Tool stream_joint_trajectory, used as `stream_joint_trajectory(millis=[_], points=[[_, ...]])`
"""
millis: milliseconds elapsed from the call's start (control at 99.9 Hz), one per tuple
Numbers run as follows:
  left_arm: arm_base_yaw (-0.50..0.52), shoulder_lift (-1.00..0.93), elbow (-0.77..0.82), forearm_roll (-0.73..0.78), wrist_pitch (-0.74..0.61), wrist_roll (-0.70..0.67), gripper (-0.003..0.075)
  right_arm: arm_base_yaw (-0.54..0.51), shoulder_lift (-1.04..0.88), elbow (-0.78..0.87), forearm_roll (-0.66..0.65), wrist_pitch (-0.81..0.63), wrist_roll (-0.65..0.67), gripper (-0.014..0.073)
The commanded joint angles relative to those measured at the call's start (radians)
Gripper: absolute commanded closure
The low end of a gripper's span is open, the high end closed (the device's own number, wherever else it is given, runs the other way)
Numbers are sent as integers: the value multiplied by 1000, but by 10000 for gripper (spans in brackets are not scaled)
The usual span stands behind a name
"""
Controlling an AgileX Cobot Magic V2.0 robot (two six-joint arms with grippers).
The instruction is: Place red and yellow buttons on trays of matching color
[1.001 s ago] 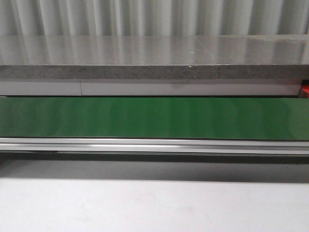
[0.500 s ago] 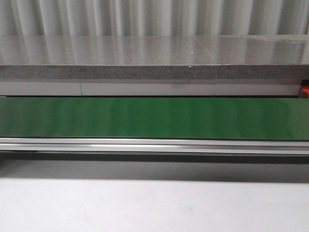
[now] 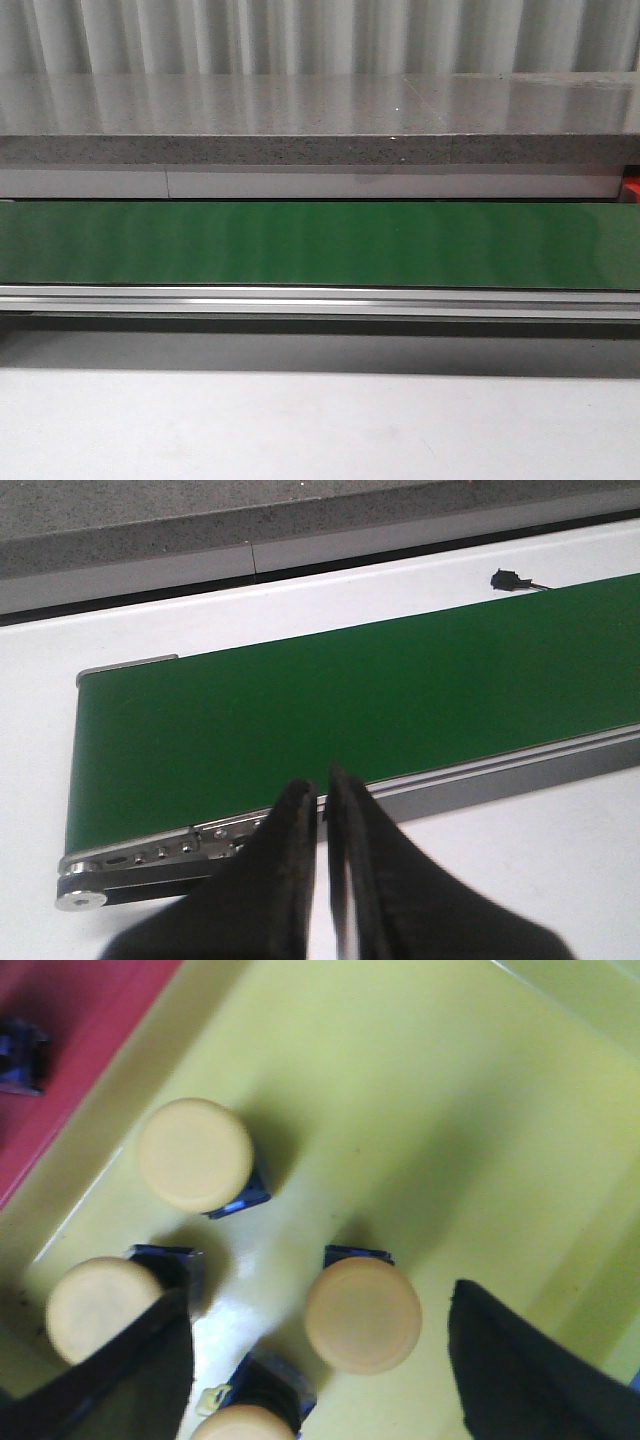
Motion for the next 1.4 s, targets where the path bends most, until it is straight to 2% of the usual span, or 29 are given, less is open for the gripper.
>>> stream_joint_trajectory(millis=[0,10,70,140,210,280,480,710,831,1001,1391], points=[[-8,7,-28,-18,-69,1,726,46,-92,-26,-39,1,-5,256],[-8,7,-28,-18,-69,1,726,51,-96,-26,-42,3,-5,256],[-8,7,-28,-18,-69,1,726,99,-136,-26,-62,22,-5,402],[-8,7,-28,-18,-69,1,726,162,-174,-26,-85,45,-5,523],[-8,7,-28,-18,-69,1,726,235,-208,-26,-102,71,-5,613],[-8,7,-28,-18,-69,1,726,312,-241,-26,-106,95,-6,667],[-8,7,-28,-18,-69,1,726,539,-335,-26,-106,154,-54,659],[-8,7,-28,-18,-69,1,726,765,-450,-26,-105,119,-131,659],[-8,7,-28,-18,-69,1,726,849,-488,-26,-105,98,-165,659],[-8,7,-28,-18,-69,1,726,880,-527,2,-120,47,-172,660],[-8,7,-28,-18,-69,1,726,876,-706,219,-183,-27,-167,660]])
